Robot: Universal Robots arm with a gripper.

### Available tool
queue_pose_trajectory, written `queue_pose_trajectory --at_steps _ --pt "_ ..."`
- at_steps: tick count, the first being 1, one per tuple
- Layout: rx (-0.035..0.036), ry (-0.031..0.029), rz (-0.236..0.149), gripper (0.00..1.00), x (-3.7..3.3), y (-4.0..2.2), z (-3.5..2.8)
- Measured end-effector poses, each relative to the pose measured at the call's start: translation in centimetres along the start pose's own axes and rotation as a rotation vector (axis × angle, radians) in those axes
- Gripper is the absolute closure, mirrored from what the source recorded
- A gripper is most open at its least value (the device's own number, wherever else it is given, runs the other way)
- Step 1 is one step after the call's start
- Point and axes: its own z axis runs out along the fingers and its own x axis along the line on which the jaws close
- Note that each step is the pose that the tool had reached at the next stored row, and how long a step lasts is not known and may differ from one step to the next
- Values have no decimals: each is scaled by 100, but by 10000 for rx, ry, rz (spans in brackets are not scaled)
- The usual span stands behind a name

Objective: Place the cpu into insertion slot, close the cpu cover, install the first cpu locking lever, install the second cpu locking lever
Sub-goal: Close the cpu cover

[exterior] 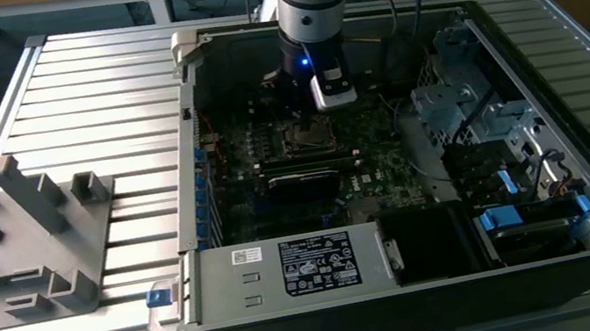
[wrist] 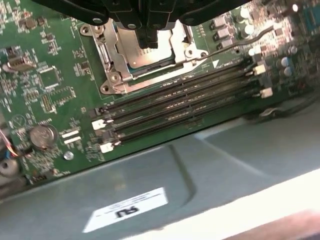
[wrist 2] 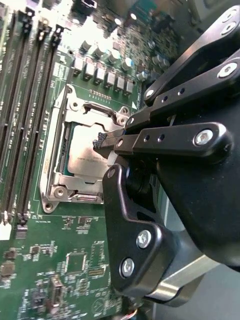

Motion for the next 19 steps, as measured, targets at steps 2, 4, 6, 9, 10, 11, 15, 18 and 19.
queue_pose_trajectory --at_steps 2,4,6,9,10,11,15,18,19 --pt "6 10 -334 89 0 0 3" --pt "11 17 -646 89 0 0 6" --pt "17 21 -954 89 0 0 8" --pt "24 24 -1435 89 0 0 12" --pt "25 24 -1588 89 -1 0 13" --pt "28 23 -1744 89 -1 0 15" --pt "37 23 -2374 89 -1 -1 19" --pt "43 17 -2694 89 -1 -1 19" --pt "41 4 -2803 89 -1 -1 20"
